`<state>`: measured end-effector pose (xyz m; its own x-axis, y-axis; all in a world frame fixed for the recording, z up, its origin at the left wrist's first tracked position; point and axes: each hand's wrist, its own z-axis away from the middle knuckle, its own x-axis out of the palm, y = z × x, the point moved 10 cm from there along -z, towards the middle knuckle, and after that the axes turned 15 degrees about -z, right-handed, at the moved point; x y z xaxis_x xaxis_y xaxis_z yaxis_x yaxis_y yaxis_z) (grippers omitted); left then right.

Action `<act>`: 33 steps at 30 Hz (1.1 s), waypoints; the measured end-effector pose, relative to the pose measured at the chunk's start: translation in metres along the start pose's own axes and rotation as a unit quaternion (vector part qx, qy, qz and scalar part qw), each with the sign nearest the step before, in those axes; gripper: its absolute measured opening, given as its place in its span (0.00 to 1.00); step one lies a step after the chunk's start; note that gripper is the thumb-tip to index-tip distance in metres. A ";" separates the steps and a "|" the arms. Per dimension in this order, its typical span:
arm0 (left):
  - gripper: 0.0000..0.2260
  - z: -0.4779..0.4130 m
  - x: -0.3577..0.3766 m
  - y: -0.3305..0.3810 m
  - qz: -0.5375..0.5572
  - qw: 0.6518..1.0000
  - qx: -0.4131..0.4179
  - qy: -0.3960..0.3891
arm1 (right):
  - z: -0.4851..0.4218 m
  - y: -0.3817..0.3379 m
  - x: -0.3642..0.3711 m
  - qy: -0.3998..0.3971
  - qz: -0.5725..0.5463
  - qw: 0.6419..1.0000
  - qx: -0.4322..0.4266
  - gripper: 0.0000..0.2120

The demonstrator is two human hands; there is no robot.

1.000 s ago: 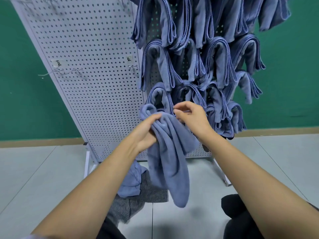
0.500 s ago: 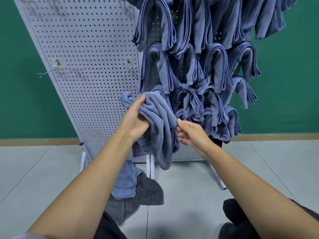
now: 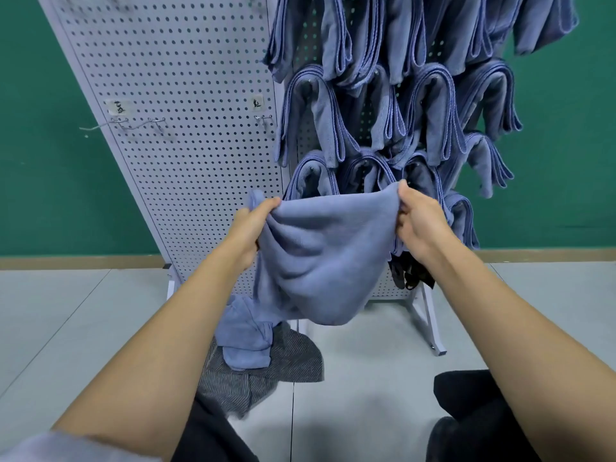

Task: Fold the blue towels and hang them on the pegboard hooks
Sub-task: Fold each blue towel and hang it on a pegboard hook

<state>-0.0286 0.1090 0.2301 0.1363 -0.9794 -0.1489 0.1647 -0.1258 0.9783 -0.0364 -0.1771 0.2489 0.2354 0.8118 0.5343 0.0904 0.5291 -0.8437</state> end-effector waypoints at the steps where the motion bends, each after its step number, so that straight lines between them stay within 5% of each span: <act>1: 0.08 -0.001 -0.008 -0.002 -0.028 0.999 0.002 0.023 | -0.002 -0.003 -0.005 0.010 -0.005 1.000 -0.001 0.12; 13: 0.08 -0.015 -0.048 -0.022 -0.125 0.983 -0.049 0.128 | -0.008 -0.007 -0.026 0.014 -0.014 1.000 0.000 0.11; 20: 0.07 -0.015 -0.036 -0.028 0.017 0.995 -0.075 0.059 | -0.016 -0.006 -0.040 0.024 0.009 1.000 0.012 0.04; 33: 0.03 -0.009 -0.027 -0.025 0.066 0.992 -0.101 -0.034 | -0.019 -0.016 -0.051 0.032 0.153 0.987 -0.032 0.06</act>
<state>-0.0278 0.1398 0.2088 0.1037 -0.9946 -0.0050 0.3437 0.0311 0.9386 -0.0311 -0.2321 0.2344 0.3218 0.9127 0.2517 0.0655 0.2438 -0.9676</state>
